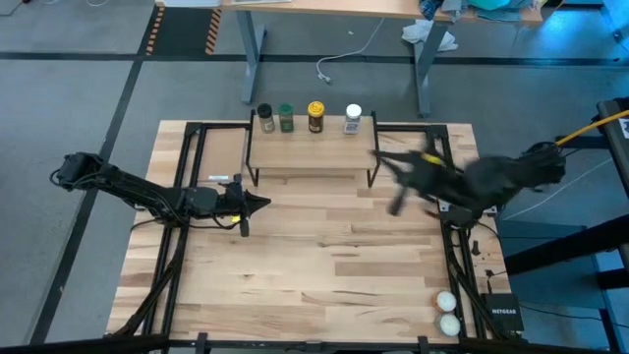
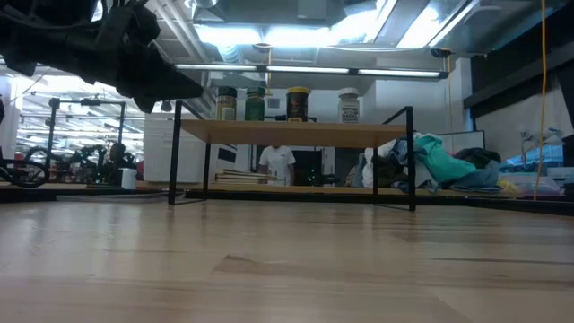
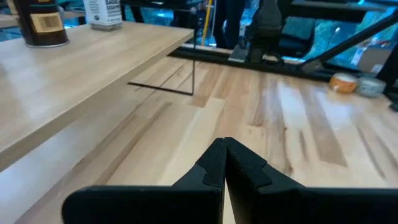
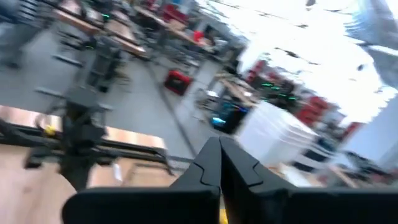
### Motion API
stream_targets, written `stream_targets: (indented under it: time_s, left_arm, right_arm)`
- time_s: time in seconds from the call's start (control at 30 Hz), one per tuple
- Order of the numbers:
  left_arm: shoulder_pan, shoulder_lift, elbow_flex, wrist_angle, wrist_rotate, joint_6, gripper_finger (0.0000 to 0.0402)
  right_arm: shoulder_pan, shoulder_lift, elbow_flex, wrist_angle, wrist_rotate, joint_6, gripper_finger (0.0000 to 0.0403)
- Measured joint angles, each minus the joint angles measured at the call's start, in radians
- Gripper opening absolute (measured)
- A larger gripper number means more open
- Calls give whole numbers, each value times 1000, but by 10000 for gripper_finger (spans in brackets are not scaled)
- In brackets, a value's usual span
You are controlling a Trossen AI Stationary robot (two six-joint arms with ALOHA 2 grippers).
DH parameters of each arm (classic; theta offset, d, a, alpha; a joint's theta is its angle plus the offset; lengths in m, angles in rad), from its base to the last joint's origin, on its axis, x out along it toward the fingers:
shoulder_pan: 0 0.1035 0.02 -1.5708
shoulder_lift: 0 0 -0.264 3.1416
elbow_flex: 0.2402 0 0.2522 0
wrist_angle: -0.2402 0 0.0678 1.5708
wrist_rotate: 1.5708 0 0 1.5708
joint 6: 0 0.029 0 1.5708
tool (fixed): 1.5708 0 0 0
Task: Shelf spices
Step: Return to Home Position
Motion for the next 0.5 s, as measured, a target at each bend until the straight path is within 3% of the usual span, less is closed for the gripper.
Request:
stream_targets:
  time_s: [0.17,0.5]
  left_arm:
    - [1,0,0,5,-25,26,0]
    - [50,0,0,33,-27,75,0]
  right_arm:
    - [258,-187,-146,-2,388,-43,0]
    - [628,-521,-665,2,723,202,0]
